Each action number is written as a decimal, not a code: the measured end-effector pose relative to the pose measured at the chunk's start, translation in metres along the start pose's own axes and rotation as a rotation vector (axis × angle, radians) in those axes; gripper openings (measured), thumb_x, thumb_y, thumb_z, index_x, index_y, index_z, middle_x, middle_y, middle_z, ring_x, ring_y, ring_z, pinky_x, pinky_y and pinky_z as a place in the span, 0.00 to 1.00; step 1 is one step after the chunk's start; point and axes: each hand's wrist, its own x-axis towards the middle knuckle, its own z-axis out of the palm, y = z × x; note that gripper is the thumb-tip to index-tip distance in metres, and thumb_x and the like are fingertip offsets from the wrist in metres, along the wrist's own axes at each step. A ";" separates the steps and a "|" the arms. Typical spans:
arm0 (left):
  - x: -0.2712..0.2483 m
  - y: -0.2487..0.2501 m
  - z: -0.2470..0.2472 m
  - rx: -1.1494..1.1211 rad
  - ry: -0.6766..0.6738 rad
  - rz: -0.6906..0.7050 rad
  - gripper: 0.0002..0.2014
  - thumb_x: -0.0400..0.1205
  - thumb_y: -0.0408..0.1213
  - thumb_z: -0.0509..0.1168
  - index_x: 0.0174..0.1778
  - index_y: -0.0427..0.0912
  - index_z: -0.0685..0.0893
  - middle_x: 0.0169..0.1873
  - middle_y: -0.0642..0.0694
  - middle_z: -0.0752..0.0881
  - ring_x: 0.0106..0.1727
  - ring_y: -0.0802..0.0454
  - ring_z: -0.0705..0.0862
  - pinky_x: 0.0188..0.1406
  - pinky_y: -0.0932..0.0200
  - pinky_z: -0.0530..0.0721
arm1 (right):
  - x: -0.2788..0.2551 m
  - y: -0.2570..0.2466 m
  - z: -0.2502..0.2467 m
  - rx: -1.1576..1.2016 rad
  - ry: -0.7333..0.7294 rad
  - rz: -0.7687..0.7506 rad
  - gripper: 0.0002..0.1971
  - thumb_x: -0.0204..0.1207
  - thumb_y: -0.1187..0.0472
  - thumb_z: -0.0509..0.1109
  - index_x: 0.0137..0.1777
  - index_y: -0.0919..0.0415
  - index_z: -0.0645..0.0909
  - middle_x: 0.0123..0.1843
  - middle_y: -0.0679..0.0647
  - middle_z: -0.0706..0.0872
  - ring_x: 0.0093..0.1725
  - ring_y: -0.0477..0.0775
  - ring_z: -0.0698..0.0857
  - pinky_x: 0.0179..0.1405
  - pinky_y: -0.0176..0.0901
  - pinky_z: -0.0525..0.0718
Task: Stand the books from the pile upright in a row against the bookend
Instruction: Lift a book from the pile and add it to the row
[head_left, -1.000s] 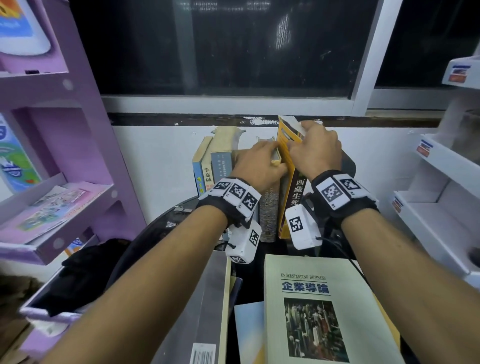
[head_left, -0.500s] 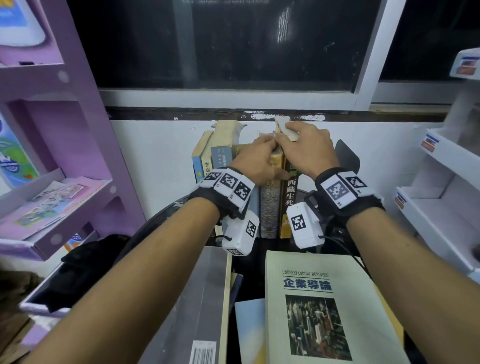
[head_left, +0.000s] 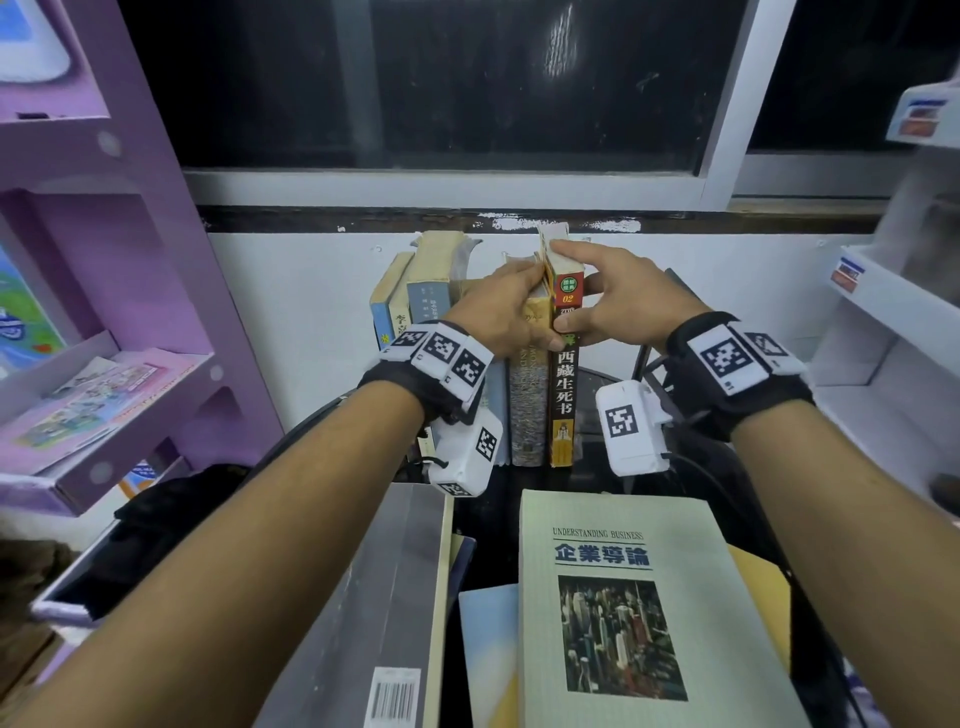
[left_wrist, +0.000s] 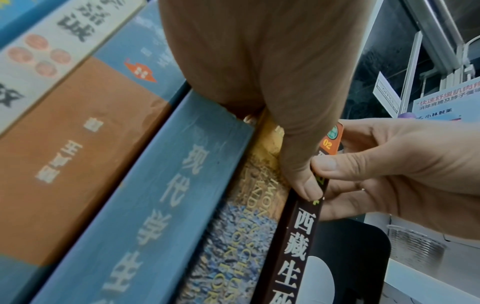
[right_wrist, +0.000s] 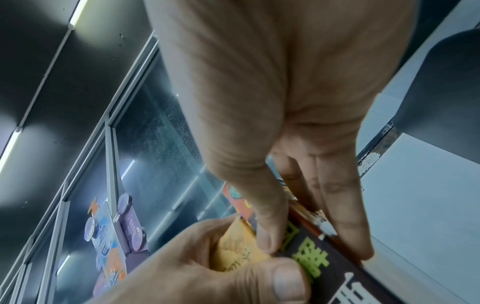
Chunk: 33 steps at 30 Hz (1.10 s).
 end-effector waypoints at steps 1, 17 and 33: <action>0.000 0.000 0.000 0.003 -0.001 -0.004 0.45 0.68 0.48 0.79 0.79 0.42 0.68 0.75 0.44 0.70 0.75 0.46 0.69 0.77 0.45 0.68 | 0.000 0.001 0.001 0.019 -0.004 0.001 0.42 0.70 0.70 0.78 0.81 0.44 0.66 0.61 0.58 0.84 0.53 0.58 0.88 0.32 0.34 0.89; -0.016 0.010 0.001 0.035 0.092 0.003 0.43 0.69 0.48 0.78 0.78 0.42 0.69 0.75 0.43 0.72 0.75 0.47 0.70 0.76 0.50 0.68 | -0.011 0.012 0.006 0.118 -0.026 -0.004 0.44 0.72 0.67 0.77 0.83 0.42 0.58 0.67 0.54 0.82 0.71 0.51 0.78 0.59 0.54 0.87; -0.062 0.035 -0.002 0.023 0.111 -0.038 0.40 0.77 0.42 0.73 0.82 0.44 0.60 0.82 0.43 0.59 0.82 0.46 0.58 0.81 0.49 0.57 | -0.038 0.003 0.004 0.094 -0.011 0.094 0.44 0.77 0.63 0.73 0.85 0.46 0.49 0.80 0.58 0.71 0.78 0.55 0.71 0.73 0.59 0.75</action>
